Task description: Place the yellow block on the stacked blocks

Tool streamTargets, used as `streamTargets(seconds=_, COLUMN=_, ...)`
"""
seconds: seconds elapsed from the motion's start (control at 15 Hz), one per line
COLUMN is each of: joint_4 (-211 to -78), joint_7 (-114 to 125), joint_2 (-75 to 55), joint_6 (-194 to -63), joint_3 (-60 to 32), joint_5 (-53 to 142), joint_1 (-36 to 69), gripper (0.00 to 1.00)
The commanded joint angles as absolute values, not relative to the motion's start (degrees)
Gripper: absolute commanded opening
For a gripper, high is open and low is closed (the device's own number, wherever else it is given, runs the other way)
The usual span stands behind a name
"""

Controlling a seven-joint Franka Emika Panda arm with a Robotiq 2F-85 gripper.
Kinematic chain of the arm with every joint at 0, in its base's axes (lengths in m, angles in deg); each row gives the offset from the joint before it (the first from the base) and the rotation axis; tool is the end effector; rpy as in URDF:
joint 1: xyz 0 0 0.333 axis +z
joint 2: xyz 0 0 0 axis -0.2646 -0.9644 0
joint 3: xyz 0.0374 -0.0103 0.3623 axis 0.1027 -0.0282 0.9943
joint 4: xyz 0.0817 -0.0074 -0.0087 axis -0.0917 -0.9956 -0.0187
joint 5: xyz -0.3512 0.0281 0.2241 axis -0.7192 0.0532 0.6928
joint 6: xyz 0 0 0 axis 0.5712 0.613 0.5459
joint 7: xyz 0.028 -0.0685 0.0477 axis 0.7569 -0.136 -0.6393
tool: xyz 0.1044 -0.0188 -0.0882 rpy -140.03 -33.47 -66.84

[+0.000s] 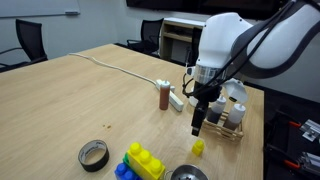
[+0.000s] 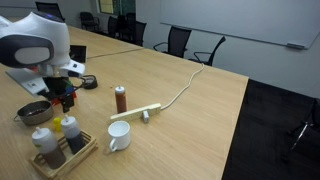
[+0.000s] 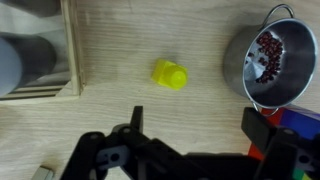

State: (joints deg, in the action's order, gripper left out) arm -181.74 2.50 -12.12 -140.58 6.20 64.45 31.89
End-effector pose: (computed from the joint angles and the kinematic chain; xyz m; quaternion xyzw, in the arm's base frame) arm 0.4745 0.3103 0.2183 -0.9820 -0.1431 0.0448 0.1150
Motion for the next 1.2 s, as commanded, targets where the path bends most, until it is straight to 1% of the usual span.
streamTargets(seconds=0.0, joint_4=-181.4, joint_7=2.9, joint_2=-12.1, joint_6=-140.5, joint_3=6.8, joint_5=64.1, joint_1=31.3, gripper=1.00)
streamTargets(seconds=0.27, joint_4=-181.5, joint_7=7.9, joint_2=-12.4, joint_6=-142.3, joint_3=5.3, joint_5=62.2, joint_1=32.5, gripper=1.00)
streamTargets(seconds=0.53, joint_4=-181.3, joint_7=15.7, joint_2=-16.9, joint_6=-145.9, joint_3=6.0, joint_5=66.3, joint_1=32.7, gripper=1.00)
streamTargets(seconds=0.8, joint_4=-181.3, joint_7=23.0, joint_2=-20.8, joint_6=-147.8, joint_3=5.2, joint_5=66.2, joint_1=34.8, gripper=1.00)
streamTargets(seconds=1.13, joint_4=-181.9, joint_7=30.0, joint_2=-20.8, joint_6=-148.3, joint_3=3.7, joint_5=64.5, joint_1=38.1, gripper=1.00)
